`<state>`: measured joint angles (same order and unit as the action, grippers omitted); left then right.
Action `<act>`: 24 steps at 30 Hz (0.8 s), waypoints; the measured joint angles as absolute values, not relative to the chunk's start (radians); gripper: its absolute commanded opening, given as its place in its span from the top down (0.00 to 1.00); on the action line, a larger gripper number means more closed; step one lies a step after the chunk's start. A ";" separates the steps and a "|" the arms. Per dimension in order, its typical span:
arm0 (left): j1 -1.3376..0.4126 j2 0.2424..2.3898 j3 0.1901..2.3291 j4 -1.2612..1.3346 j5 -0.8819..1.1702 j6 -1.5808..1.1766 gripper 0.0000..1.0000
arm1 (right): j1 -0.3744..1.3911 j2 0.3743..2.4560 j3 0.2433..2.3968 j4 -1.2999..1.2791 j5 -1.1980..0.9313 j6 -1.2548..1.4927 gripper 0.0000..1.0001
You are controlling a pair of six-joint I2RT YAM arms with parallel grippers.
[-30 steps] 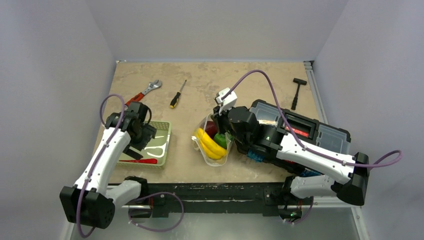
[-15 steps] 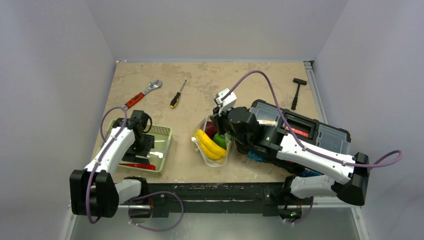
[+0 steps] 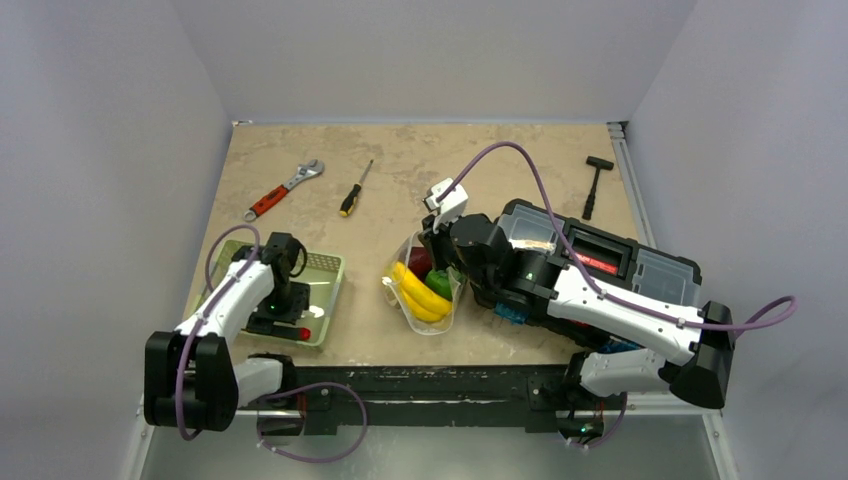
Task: Place the food in the zip-top bag and seal the zipper
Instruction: Pick up the fake vegetable from the bin.
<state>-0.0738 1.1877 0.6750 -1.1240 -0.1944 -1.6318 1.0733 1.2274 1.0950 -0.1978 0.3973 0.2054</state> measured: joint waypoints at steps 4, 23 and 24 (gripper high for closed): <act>-0.074 1.204 0.630 -1.055 -0.185 -1.642 0.46 | 1.073 1.242 1.095 -0.198 0.398 0.205 1.00; -0.073 0.890 0.766 -1.111 -0.237 -1.478 1.00 | 1.073 1.285 1.126 -0.199 0.397 0.216 1.00; -0.073 0.861 0.789 -1.113 -0.232 -1.443 1.00 | 1.073 1.290 1.130 -0.199 0.397 0.221 1.00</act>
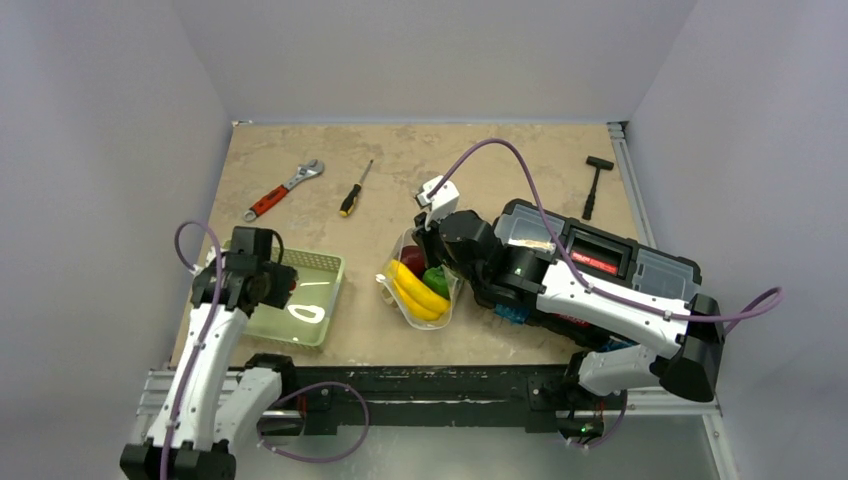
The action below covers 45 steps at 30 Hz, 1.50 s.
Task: Place the food in the zip-top bag and seal the zipper
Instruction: Place the fake vegetable in the zipper food storage bag.
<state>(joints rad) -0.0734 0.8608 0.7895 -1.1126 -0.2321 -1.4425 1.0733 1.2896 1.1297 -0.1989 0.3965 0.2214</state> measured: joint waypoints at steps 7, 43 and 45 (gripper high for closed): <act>-0.077 0.641 0.874 -0.984 0.073 -1.087 1.00 | 1.073 1.316 1.144 -0.202 0.394 0.295 1.00; -0.721 0.776 0.695 -0.503 0.645 -0.970 0.99 | 1.073 1.344 1.126 -0.147 0.491 0.643 1.00; -0.724 0.785 0.676 -0.467 0.599 -1.054 0.98 | 1.073 1.333 1.112 -0.139 0.502 0.656 1.00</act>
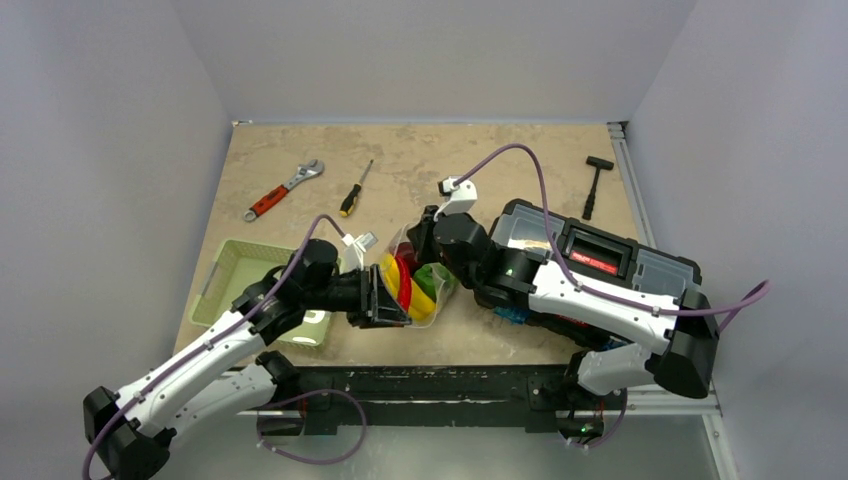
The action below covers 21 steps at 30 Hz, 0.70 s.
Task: Place the food in the zip-top bag and seal the zipper
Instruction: Place the fake vegetable in the zipper food storage bag.
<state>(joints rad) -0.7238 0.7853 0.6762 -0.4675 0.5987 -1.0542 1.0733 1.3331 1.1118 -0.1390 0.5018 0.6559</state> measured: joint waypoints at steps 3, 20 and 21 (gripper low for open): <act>-0.730 0.805 0.655 -0.411 0.532 -1.174 0.99 | 1.073 1.309 1.083 -0.125 0.506 0.682 1.00; -0.736 0.904 0.724 -0.404 0.239 -1.626 0.37 | 1.073 1.266 1.025 -0.079 0.477 0.741 1.00; -0.736 0.916 0.734 -0.405 0.239 -1.631 0.31 | 1.073 1.262 1.023 -0.077 0.474 0.741 1.00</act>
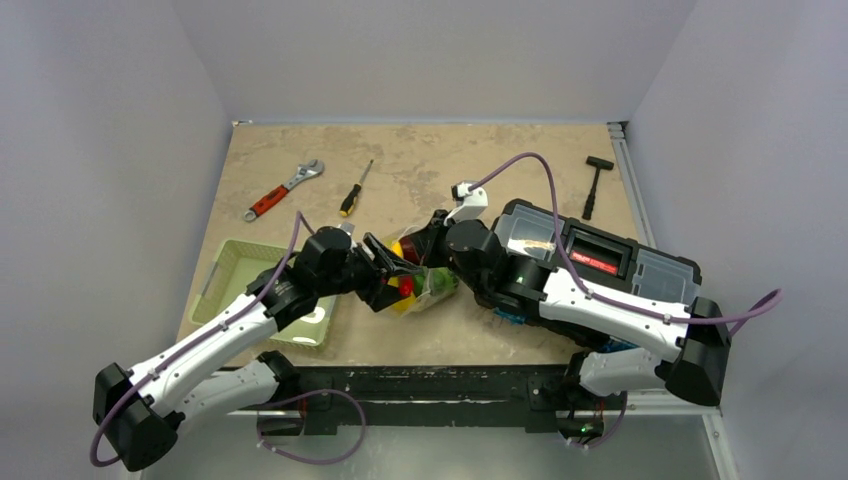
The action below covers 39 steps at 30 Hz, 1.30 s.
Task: Place the food in the zip-top bag and seal the zipper
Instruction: Place the fake vegetable in the zipper food storage bag, then adjust the zipper food storage bag at the center of the board.
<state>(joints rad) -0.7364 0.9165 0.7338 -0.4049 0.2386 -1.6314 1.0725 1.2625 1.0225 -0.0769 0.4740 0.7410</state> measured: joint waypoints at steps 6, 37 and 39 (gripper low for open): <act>-0.736 0.891 0.745 -0.453 0.223 -1.612 0.22 | 1.072 1.237 1.015 -0.070 0.460 0.737 1.00; -0.736 0.730 0.646 -0.547 0.205 -1.028 0.55 | 1.036 1.232 1.015 -0.086 0.348 0.722 1.00; -0.736 0.747 0.646 -0.524 0.204 -1.024 0.55 | 1.036 1.232 1.015 -0.088 0.348 0.722 1.00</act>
<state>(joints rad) -0.7364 0.7467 0.6460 -0.5243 0.2043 -1.0241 1.0355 1.2324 1.0145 -0.0883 0.3485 0.7219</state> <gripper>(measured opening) 0.460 0.003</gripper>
